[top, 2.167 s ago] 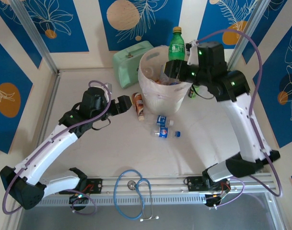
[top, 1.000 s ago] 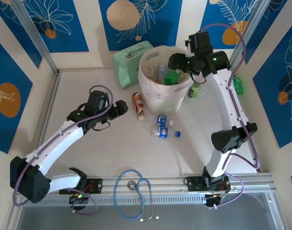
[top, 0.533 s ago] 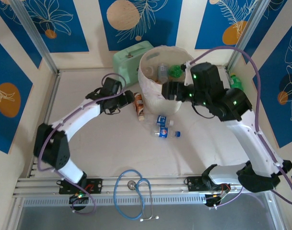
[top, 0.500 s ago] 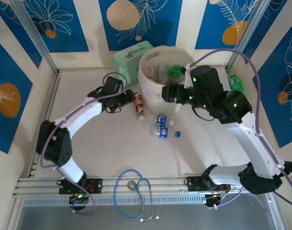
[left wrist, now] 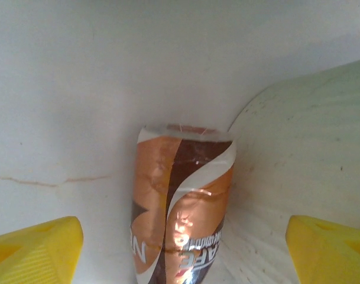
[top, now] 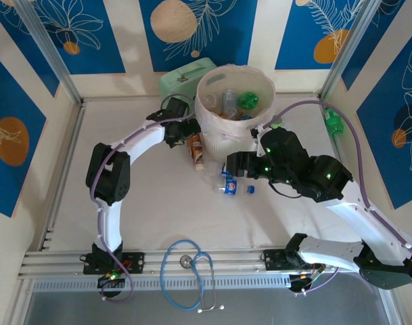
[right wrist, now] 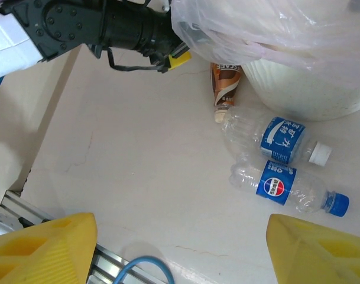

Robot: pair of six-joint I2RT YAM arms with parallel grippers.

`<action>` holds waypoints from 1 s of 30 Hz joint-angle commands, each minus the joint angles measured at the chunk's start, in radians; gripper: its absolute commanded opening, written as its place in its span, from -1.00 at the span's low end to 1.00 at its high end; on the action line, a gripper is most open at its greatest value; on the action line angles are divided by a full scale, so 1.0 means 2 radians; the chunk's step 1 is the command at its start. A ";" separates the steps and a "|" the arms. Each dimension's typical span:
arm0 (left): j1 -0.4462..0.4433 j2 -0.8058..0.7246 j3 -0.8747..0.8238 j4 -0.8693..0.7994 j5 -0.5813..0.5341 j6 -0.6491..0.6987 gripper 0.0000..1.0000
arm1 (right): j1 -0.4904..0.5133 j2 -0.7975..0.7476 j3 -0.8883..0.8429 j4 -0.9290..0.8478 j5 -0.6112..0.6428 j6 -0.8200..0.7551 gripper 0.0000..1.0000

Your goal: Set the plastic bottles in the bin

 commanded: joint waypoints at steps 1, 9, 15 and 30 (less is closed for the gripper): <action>0.004 0.021 0.028 -0.013 -0.001 -0.008 0.78 | 0.010 -0.008 -0.005 0.007 0.014 0.016 0.51; 0.001 0.055 0.049 -0.024 -0.005 -0.015 0.78 | 0.019 0.000 0.005 0.002 0.018 0.017 0.51; 0.000 0.076 0.050 -0.018 -0.001 -0.021 0.78 | 0.022 0.006 0.009 -0.004 0.020 0.019 0.50; 0.000 0.076 0.026 -0.050 -0.036 -0.015 0.32 | 0.026 0.009 0.005 -0.001 0.022 0.023 0.50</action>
